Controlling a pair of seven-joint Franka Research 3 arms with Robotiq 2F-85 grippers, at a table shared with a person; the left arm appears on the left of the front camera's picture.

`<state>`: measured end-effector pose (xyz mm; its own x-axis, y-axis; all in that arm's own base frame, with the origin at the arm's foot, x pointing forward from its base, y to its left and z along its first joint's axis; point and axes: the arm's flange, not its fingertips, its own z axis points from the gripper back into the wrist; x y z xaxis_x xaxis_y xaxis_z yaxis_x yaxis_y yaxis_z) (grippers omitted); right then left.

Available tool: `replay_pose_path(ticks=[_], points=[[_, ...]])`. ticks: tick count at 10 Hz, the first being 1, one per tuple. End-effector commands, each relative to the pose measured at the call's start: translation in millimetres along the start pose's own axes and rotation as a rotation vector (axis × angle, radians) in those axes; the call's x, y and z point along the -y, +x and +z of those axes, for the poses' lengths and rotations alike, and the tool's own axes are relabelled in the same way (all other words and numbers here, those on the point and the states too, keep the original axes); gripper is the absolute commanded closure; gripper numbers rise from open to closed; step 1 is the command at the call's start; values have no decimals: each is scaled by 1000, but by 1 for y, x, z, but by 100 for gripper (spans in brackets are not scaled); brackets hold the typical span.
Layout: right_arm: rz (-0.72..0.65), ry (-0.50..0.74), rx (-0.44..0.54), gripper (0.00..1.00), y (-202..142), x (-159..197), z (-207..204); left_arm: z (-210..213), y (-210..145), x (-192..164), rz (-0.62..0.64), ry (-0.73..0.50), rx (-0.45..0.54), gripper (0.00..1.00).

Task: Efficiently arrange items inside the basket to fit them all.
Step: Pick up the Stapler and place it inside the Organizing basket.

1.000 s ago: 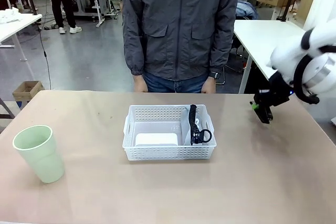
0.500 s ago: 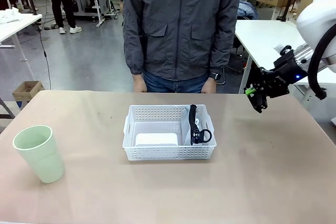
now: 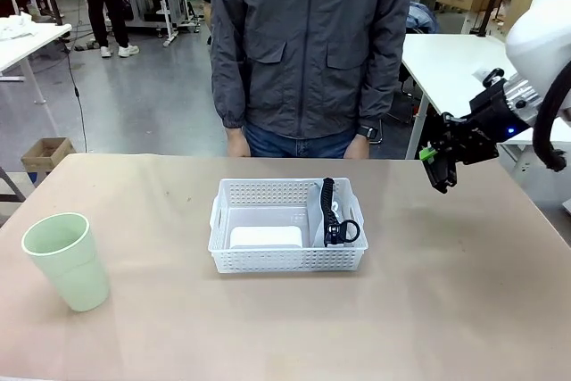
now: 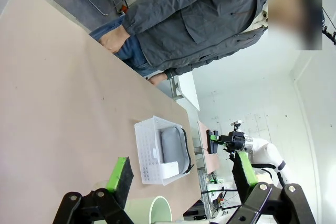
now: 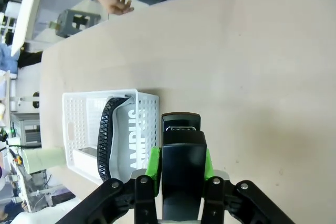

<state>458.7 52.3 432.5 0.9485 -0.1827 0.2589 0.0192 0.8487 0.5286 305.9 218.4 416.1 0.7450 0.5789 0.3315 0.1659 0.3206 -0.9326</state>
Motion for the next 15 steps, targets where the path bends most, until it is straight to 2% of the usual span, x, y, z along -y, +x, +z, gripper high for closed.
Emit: replay_pose_path(ticks=[1,2,4,5,7,10,12,14,15], points=[[17,48,-40,100,6,-4,-3,1,0,2,-6,-9,-5,0],[0,0,0,63,0,0,0,1,0,2,-6,-9,-5,0],[122,-86,76,63,7,-37,-2,1,0,2,-6,-9,-5,0],[238,-85,76,63,13,-75,-14,1,0,2,-6,-9,-5,0],[468,-48,21,63,15,-155,-52,1,0,2,-6,-9,-5,0],[747,29,-127,63,-5,-261,-109,1,0,2,-6,-9,-5,0],[921,19,-188,63,-27,-291,-154,1,0,2,-6,-9,-5,0],[1114,-17,-224,63,-52,-296,-183,1,0,2,-6,-9,-5,0],[1186,12,-203,63,-60,-291,-192,1,0,2,-6,-9,-5,0]])
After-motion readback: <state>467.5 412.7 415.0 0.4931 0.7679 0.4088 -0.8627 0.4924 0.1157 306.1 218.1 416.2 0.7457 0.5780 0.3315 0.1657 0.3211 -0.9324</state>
